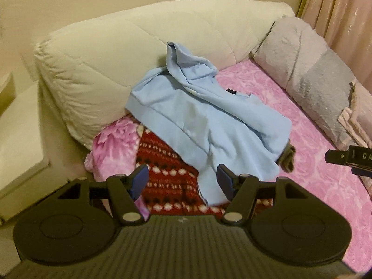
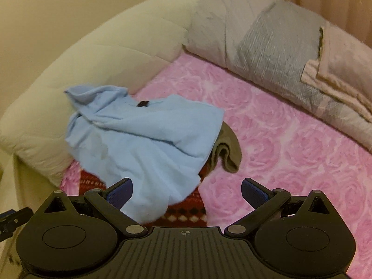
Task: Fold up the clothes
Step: 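Grasp the light blue sweatshirt with both grippers from the pile, then lift the blue sweatshirt with both grippers and drop it onto the open bed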
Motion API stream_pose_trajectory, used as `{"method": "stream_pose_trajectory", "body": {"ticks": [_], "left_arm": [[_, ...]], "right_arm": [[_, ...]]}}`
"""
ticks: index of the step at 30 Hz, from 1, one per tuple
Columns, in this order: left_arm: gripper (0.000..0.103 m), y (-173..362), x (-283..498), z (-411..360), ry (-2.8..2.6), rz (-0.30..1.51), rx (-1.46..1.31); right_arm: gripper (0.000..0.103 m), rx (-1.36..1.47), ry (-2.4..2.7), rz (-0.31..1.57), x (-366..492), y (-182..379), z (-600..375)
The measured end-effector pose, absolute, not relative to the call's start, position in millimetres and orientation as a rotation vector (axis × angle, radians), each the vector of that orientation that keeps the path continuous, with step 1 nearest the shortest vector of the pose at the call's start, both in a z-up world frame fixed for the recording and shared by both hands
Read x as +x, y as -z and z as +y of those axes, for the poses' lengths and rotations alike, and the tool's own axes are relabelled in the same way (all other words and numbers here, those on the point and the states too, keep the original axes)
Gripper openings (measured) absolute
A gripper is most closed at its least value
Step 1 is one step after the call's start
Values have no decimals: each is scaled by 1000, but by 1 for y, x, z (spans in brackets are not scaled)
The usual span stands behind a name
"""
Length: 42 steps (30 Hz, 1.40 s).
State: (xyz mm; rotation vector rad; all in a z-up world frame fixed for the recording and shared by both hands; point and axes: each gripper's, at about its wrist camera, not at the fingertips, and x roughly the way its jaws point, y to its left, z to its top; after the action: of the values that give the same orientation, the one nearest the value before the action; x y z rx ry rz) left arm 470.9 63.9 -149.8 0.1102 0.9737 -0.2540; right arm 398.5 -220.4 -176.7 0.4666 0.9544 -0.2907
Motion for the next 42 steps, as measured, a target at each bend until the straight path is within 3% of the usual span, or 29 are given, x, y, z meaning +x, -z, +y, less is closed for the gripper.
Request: {"method": "stream_pose_trajectory", "body": {"ticks": [9, 20, 30, 32, 34, 35, 36, 37, 42], "left_arm": [[61, 188, 581, 60, 286, 987, 99], [61, 220, 697, 55, 299, 936, 52], [63, 205, 768, 58, 382, 801, -141], [63, 211, 784, 54, 442, 837, -170], [60, 229, 798, 45, 451, 914, -181], [45, 237, 803, 41, 456, 945, -181], [17, 246, 806, 39, 454, 963, -174], [5, 251, 805, 37, 455, 973, -166], [3, 232, 775, 41, 492, 930, -161]], "right_arm": [[102, 623, 393, 1006, 492, 231, -254], [102, 1169, 567, 987, 553, 318, -319], [101, 1307, 671, 1039, 564, 375, -335], [79, 1255, 648, 1034, 565, 372, -333], [47, 1247, 617, 1011, 561, 367, -331], [36, 1241, 606, 999, 558, 364, -331], [19, 1235, 594, 988, 556, 361, -331], [10, 1215, 580, 964, 549, 353, -331], [2, 1118, 507, 829, 509, 306, -327]]}}
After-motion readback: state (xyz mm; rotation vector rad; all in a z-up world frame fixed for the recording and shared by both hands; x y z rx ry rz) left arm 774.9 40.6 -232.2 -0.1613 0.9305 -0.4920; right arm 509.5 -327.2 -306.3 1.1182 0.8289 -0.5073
